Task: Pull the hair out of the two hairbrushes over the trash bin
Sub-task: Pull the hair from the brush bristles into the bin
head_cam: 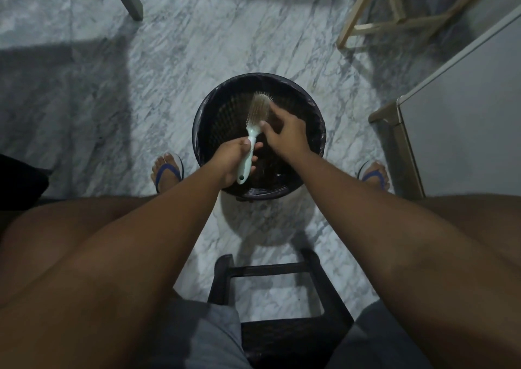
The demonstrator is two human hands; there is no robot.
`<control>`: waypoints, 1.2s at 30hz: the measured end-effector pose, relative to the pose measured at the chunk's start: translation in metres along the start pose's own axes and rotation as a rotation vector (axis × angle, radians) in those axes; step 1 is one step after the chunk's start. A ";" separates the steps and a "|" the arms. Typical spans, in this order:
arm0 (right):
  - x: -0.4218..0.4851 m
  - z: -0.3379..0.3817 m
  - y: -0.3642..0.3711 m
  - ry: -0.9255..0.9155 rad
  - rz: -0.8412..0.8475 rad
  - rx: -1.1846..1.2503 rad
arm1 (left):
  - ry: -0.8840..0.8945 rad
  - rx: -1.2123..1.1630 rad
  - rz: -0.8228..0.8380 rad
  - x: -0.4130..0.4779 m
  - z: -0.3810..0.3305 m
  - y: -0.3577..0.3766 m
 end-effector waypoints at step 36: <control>-0.030 -0.037 0.020 0.271 0.547 -0.687 | 0.100 -0.450 -0.008 0.007 -0.018 -0.020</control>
Point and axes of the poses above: each hand's wrist, its own x-axis towards the middle knuckle, its own y-axis out of the palm, z = x × y, the point moved 10 cm from there along x, towards the middle knuckle, and after that the axes turned 9 degrees about -y, right-handed, at the moved point
